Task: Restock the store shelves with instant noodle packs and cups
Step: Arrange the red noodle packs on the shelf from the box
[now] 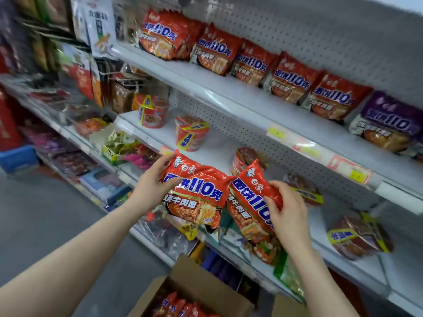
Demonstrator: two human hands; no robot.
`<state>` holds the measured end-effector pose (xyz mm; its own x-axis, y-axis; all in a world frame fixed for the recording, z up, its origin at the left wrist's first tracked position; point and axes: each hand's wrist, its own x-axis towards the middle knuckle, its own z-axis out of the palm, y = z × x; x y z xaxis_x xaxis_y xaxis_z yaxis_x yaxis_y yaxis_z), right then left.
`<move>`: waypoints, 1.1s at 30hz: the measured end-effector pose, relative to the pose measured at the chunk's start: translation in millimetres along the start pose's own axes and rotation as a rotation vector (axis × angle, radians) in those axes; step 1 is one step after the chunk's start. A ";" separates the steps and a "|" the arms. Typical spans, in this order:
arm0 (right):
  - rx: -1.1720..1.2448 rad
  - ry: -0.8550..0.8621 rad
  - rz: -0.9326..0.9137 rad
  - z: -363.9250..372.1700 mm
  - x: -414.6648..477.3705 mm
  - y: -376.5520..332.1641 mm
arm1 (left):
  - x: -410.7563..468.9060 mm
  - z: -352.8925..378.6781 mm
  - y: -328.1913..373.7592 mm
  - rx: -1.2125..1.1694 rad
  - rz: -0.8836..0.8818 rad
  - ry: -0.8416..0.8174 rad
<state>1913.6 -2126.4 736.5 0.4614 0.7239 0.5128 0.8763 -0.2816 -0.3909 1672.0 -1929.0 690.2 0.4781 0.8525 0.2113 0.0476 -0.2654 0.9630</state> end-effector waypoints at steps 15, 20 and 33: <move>-0.126 0.017 -0.093 -62.5 119.6 -74.6 | 69.8 -65.1 88.7 0.037 0.206 0.121; -0.133 0.043 -0.120 -52.9 169.4 -112.9 | 128.6 -104.8 100.7 -0.052 0.217 0.104; -0.168 0.177 -0.061 14.9 297.5 -222.5 | 298.0 -224.2 112.1 -0.108 0.309 -0.061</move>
<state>1853.8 -1839.0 964.6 0.4107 0.6258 0.6631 0.9074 -0.3519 -0.2299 1623.2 -1603.8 898.7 0.5075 0.7093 0.4893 -0.2001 -0.4553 0.8676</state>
